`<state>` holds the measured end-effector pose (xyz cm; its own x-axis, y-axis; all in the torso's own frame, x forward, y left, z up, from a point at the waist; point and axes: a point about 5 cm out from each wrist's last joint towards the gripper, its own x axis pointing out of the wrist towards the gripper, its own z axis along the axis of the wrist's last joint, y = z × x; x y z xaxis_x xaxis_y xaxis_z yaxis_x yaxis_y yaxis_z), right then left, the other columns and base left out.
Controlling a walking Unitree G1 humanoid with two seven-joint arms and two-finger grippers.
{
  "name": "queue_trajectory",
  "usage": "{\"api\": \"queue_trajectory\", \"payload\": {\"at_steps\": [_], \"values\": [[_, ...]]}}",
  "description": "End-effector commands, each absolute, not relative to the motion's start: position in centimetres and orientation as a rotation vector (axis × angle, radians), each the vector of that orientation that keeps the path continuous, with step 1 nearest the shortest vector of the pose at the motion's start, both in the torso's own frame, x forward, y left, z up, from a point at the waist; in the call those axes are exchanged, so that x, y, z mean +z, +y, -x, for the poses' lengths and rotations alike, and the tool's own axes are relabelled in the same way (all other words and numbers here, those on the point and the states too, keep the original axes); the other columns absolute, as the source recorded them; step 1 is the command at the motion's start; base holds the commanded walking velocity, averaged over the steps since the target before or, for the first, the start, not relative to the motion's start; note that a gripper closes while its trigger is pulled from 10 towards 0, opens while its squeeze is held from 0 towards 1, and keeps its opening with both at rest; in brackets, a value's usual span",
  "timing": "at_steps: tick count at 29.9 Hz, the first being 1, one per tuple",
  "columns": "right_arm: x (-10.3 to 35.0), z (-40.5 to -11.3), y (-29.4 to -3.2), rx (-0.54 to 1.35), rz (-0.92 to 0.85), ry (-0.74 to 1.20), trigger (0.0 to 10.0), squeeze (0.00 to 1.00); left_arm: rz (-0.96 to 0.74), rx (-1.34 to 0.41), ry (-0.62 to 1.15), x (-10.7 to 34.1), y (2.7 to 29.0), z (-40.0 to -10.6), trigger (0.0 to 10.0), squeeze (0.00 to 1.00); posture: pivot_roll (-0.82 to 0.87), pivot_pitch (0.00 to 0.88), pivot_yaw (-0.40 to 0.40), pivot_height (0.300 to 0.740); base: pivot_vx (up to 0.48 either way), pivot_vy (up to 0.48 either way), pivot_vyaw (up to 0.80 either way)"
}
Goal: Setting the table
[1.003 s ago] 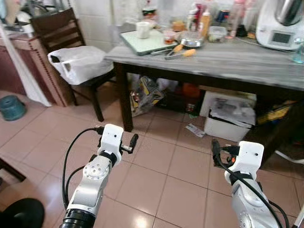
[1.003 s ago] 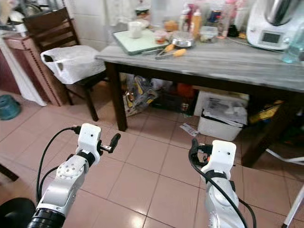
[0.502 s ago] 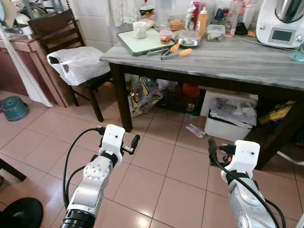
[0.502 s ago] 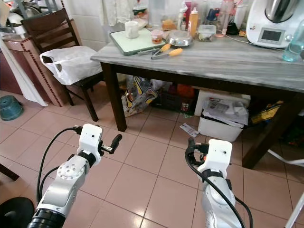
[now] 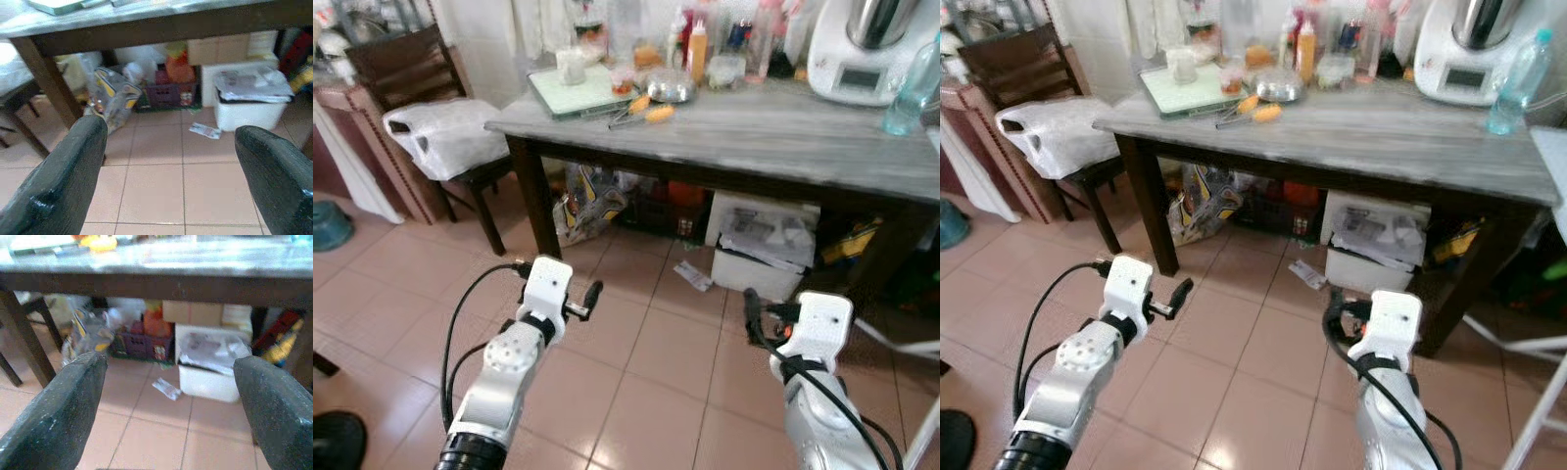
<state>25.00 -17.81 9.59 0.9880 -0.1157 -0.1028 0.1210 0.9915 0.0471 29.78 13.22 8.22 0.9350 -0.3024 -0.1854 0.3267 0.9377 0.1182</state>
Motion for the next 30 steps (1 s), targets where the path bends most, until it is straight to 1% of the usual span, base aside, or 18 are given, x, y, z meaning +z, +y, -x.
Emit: {"api": "queue_trajectory", "payload": {"at_steps": [1,5,9,16,23,30], "values": [[9.8,-24.7,-18.5,-0.147,-0.043,0.102,10.0,0.00,-0.144,-0.331,0.170,8.2,12.8,-29.7,10.0,0.00,-0.06,0.009,0.045,0.740,0.000,-0.431,-0.80],[10.2,-24.7,-18.5,-0.144,-0.039,0.092,10.0,0.00,-0.139,-0.335,0.169,8.3,12.8,-29.7,10.0,0.00,-0.06,0.011,0.042,0.740,0.000,-0.431,-0.80],[10.7,-24.6,-18.1,-0.139,-0.071,0.086,10.0,0.00,-0.132,-0.344,0.159,8.6,12.7,-29.7,10.0,0.00,-0.07,0.014,0.040,0.740,0.000,-0.336,-0.70],[11.7,-24.7,-17.8,-0.121,-0.058,0.060,10.0,0.00,-0.127,-0.343,0.153,9.0,12.7,-29.9,10.0,0.00,-0.07,0.017,0.040,0.740,0.000,-0.306,0.00],[13.8,-24.7,-17.6,-0.109,-0.026,-0.008,10.0,0.00,-0.117,-0.336,0.125,9.8,12.4,-29.9,10.0,0.00,-0.08,0.021,0.038,0.740,0.000,-0.342,0.00],[14.2,-23.8,-18.0,-0.113,0.016,-0.016,10.0,0.00,-0.093,-0.285,0.091,10.3,13.1,-29.3,10.0,0.00,-0.09,0.031,0.034,0.740,0.000,-0.305,0.00]]}}
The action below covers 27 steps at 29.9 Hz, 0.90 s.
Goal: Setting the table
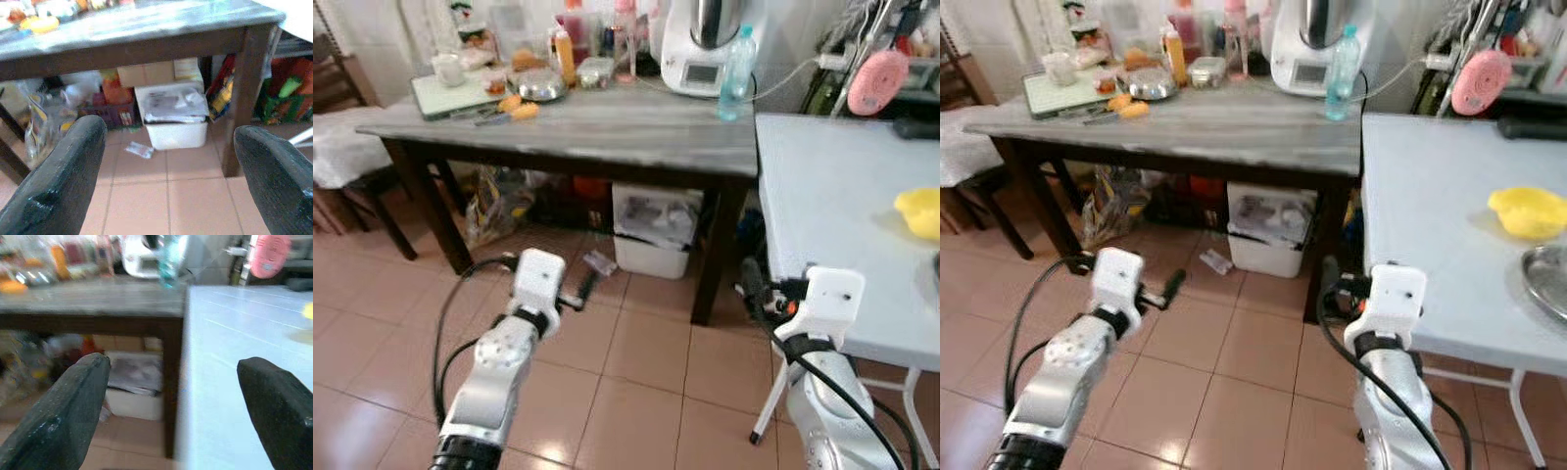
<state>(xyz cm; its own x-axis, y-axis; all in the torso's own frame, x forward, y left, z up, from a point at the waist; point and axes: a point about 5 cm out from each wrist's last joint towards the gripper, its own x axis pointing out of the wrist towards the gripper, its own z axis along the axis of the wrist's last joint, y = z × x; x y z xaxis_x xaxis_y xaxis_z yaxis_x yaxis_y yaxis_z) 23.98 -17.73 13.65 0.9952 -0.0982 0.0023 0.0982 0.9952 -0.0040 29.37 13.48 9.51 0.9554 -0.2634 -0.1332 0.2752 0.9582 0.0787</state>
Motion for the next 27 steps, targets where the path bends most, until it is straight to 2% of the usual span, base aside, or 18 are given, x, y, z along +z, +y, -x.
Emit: {"api": "queue_trajectory", "payload": {"at_steps": [1,13,27], "values": [[14.2,-23.6,-18.2,-0.121,0.018,-0.011,10.0,0.00,-0.085,-0.285,0.082,10.5,13.0,-29.2,10.0,0.00,-0.09,0.032,0.035,0.740,0.000,-0.307,0.00],[14.2,-23.3,-18.6,-0.159,0.033,-0.007,10.0,0.00,-0.068,-0.321,0.069,11.1,11.8,-29.4,10.0,0.00,-0.10,0.034,0.047,0.740,0.000,-0.338,0.00],[14.4,-23.4,-18.4,-0.168,0.027,-0.014,10.0,0.00,-0.085,-0.327,0.084,11.0,12.1,-29.3,10.0,0.00,-0.09,0.035,0.053,0.740,0.000,-0.478,0.00]]}}
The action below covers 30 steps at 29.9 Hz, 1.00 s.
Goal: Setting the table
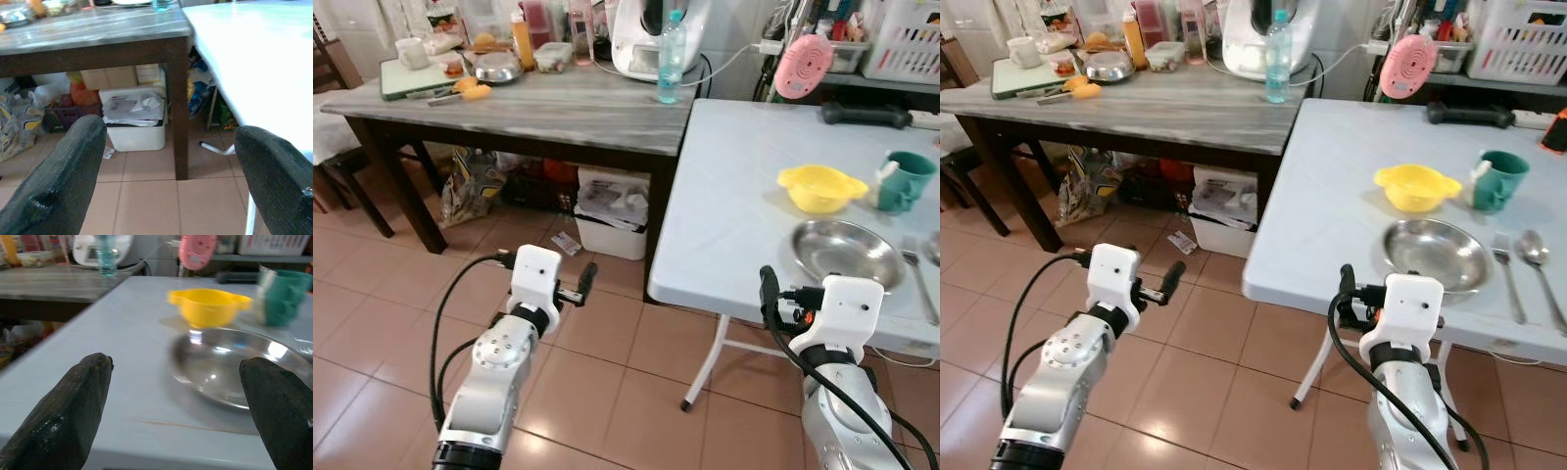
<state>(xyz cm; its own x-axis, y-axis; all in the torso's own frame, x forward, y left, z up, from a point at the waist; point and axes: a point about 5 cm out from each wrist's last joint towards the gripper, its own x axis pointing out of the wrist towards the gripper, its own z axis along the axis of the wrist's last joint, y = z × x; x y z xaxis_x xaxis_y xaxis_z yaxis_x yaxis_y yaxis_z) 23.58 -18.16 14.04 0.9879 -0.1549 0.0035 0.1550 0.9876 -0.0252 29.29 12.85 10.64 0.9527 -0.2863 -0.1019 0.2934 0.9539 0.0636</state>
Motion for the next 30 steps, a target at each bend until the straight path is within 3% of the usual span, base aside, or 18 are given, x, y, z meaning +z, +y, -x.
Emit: {"api": "queue_trajectory", "payload": {"at_steps": [1,18,30], "values": [[14.4,-23.4,-18.4,-0.168,0.027,-0.014,10.0,0.00,-0.085,-0.327,0.084,11.0,12.1,-29.3,10.0,0.00,-0.09,0.035,0.053,0.740,0.000,-0.480,0.00],[14.3,-23.2,-18.3,-0.165,0.046,0.005,10.0,0.00,-0.091,-0.330,0.074,11.2,12.0,-29.5,10.0,0.00,-0.10,0.045,0.061,0.740,0.000,-0.480,0.00],[14.7,-23.8,-17.7,-0.135,0.079,-0.011,10.0,0.00,0.003,-0.338,0.038,11.9,11.3,-29.5,10.0,0.00,-0.10,0.046,0.060,0.740,0.000,0.000,0.00]]}}
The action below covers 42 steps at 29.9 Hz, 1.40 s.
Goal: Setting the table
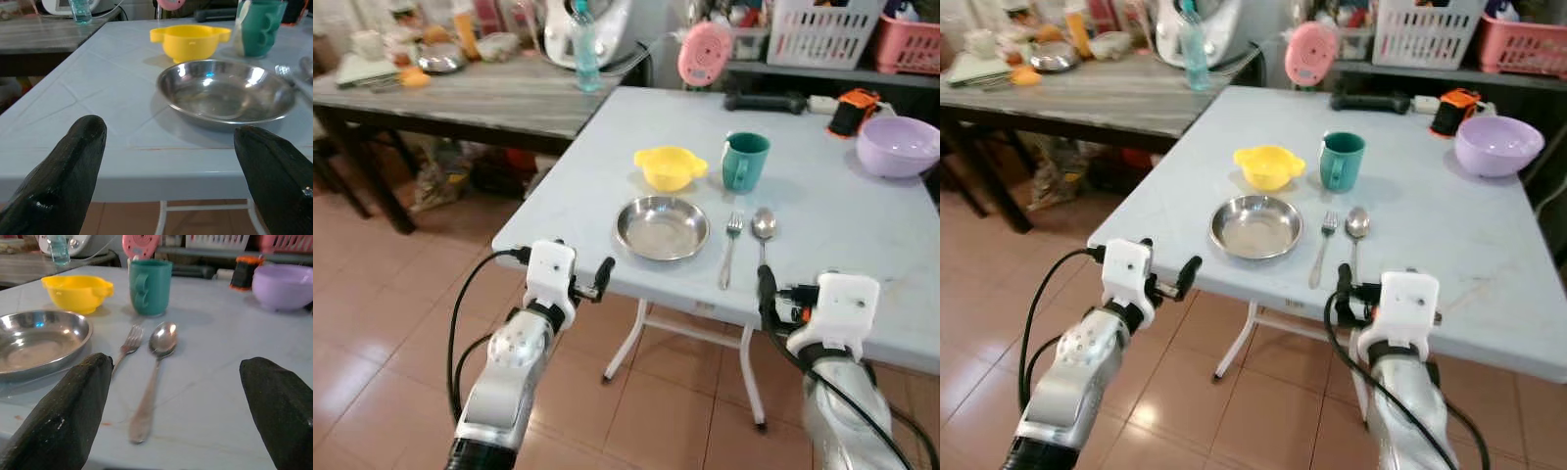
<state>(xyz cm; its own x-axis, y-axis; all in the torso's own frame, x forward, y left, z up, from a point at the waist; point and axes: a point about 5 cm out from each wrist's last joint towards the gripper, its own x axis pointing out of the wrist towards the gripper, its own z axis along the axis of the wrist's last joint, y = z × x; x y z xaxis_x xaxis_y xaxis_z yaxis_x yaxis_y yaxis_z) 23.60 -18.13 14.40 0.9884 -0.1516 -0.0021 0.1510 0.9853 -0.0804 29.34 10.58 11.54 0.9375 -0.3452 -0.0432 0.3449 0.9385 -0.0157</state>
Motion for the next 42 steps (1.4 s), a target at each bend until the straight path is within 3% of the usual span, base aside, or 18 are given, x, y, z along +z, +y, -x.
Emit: {"api": "queue_trajectory", "payload": {"at_steps": [1,5,8,27,42], "values": [[14.6,-23.8,-17.6,-0.129,0.067,-0.013,10.0,0.00,-0.001,-0.336,0.035,11.9,11.4,-29.5,10.0,0.00,-0.10,0.046,0.062,0.740,0.000,0.000,0.00],[14.8,-23.9,-17.4,-0.133,0.070,-0.036,10.0,0.00,-0.067,-0.307,0.017,11.9,11.9,-29.7,10.0,0.00,-0.10,0.043,0.060,0.740,0.000,0.000,0.00],[14.6,-23.9,-17.0,-0.086,-0.001,0.006,10.0,0.00,-0.046,-0.322,0.032,11.8,11.7,-29.7,10.0,0.00,-0.10,0.042,0.059,0.740,0.000,0.000,0.00],[14.9,-24.0,-16.6,-0.043,-0.034,-0.032,10.0,0.00,-0.032,-0.305,0.042,11.8,12.2,-30.1,10.0,0.00,-0.09,0.032,0.056,0.740,0.000,0.039,0.00],[14.8,-24.2,-16.5,-0.049,-0.031,-0.033,10.0,0.00,-0.038,-0.310,0.043,11.8,12.1,-30.2,10.0,0.00,-0.09,0.027,0.062,0.740,0.000,0.328,-0.80]]}}
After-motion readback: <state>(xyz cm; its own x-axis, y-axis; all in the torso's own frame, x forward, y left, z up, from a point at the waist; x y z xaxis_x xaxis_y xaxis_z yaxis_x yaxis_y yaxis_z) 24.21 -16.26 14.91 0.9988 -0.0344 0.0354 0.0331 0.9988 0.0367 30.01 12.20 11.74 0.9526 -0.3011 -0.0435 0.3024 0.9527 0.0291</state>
